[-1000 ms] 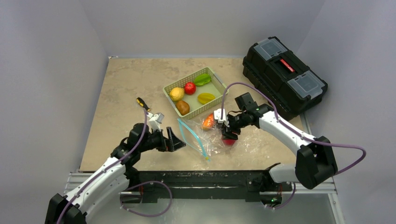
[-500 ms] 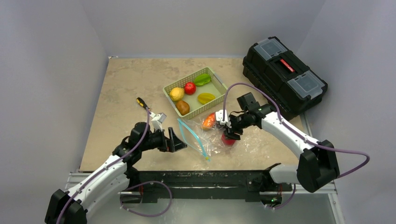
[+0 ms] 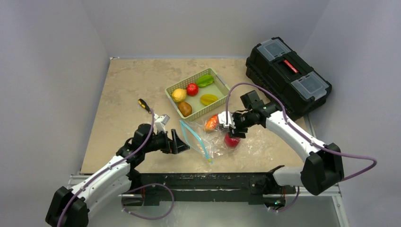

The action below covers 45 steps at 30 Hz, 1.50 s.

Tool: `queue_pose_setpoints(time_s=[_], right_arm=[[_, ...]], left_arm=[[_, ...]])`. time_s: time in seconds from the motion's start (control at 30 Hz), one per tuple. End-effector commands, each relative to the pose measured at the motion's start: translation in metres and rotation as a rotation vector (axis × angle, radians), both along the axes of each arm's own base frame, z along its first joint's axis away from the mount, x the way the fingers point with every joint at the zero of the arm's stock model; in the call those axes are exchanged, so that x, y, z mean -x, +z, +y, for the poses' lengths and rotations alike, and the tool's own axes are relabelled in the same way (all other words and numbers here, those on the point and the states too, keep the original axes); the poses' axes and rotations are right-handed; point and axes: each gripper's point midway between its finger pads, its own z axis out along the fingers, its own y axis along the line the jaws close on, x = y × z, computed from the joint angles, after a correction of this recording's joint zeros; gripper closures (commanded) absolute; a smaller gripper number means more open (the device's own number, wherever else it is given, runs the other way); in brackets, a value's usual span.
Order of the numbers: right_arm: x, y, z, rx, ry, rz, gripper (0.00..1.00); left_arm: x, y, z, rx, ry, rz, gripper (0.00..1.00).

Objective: Open the zip-top bag and remove the fake food
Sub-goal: Pick up the fake fruit from the zipper food storage bag.

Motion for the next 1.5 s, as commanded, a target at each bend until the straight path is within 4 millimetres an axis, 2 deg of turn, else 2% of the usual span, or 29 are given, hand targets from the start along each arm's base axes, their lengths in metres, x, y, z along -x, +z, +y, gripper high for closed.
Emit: queue_pose_setpoints(time_s=[0.0,0.13,0.27,0.5,0.67,0.83,0.97,1.13,1.37,1.47], right_arm=[[-0.011,0.002,0.006,0.001,0.037,-0.011,0.46],[-0.022,0.005,0.016,-0.035,-0.014,0.015,0.51],[-0.029,0.017,0.027,-0.078,-0.034,0.036,0.51],[-0.051,0.012,0.038,-0.061,0.022,0.032,0.49],[-0.065,0.007,0.044,-0.057,0.016,0.023,0.48],[-0.079,-0.005,0.046,-0.044,-0.032,0.026,0.48],[-0.086,-0.018,0.049,-0.035,-0.055,0.035,0.49],[-0.093,-0.017,0.056,-0.033,-0.053,0.028,0.48],[-0.108,-0.017,0.060,-0.007,-0.030,-0.006,0.44],[-0.109,-0.026,0.062,0.018,-0.024,-0.004,0.44]], left_arm=[[-0.007,0.011,-0.015,0.057,-0.024,-0.068,0.22],[-0.011,0.019,-0.023,0.068,-0.024,-0.097,0.30],[-0.017,0.027,-0.031,0.066,-0.033,-0.130,0.39],[-0.033,0.013,-0.039,0.007,-0.052,-0.168,0.50],[-0.040,0.031,-0.044,-0.024,-0.068,-0.312,0.52],[-0.039,0.047,-0.040,-0.061,-0.066,-0.449,0.53],[-0.042,0.034,-0.032,-0.124,-0.059,-0.477,0.53],[-0.048,0.015,-0.032,-0.174,-0.061,-0.491,0.53],[-0.068,0.016,-0.036,-0.245,-0.065,-0.607,0.51],[-0.072,0.006,-0.041,-0.273,-0.094,-0.602,0.50]])
